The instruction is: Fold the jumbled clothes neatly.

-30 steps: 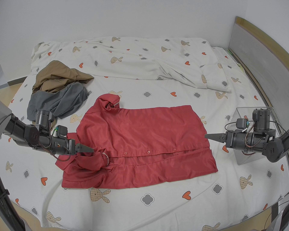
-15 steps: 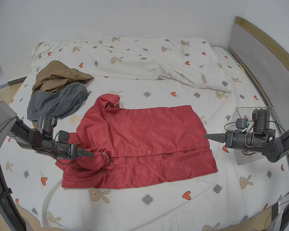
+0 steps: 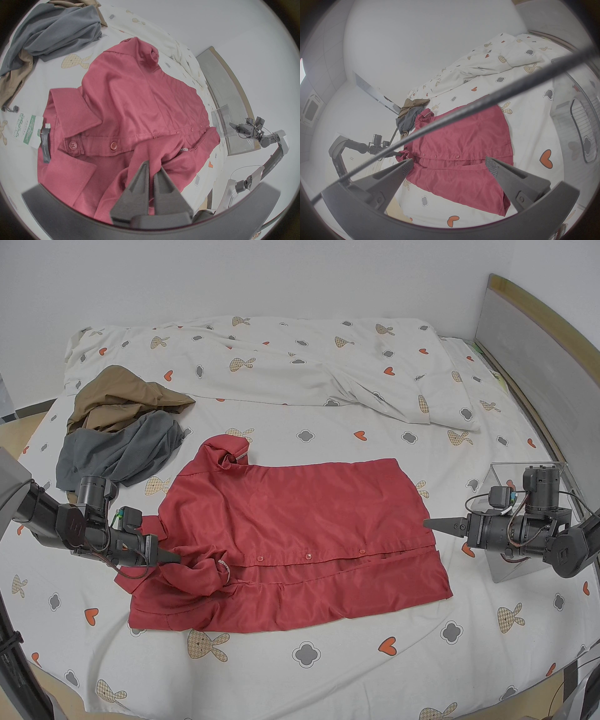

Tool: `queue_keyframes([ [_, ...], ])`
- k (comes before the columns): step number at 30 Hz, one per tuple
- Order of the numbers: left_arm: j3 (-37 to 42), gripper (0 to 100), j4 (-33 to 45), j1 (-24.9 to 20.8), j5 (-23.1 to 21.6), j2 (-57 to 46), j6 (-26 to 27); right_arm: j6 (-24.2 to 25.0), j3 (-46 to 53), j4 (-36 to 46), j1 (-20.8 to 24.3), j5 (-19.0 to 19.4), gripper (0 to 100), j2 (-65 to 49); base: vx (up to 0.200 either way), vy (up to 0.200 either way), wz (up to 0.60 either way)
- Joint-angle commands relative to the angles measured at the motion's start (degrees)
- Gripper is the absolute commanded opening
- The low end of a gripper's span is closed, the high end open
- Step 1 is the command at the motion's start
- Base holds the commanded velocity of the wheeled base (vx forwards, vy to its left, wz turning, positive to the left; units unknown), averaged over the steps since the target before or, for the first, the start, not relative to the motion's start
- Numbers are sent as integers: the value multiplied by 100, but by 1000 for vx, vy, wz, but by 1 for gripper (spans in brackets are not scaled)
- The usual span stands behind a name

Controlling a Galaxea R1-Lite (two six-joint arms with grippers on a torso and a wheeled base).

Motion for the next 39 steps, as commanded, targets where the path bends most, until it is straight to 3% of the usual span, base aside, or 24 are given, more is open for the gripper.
queue_keyframes([
  [1,-115,0,-4,8,46,-154,-9,-1,-1,-10,12,1,100,-5,0,0,0],
  [6,-405,0,5,8,301,-136,-9,-1,8,-1,12,1,100,-14,0,0,0],
  [15,-713,0,22,16,318,22,-9,-1,8,-1,12,1,100,-14,0,0,0],
  [20,-642,0,22,25,318,-4,-9,-1,-1,-1,12,1,100,-14,0,0,0],
  [29,175,0,-197,-36,327,-435,158,-10,8,-1,21,1,100,-5,0,0,0],
  [39,52,0,-312,-36,345,-268,149,-10,16,-1,12,1,100,-5,0,0,0],
])
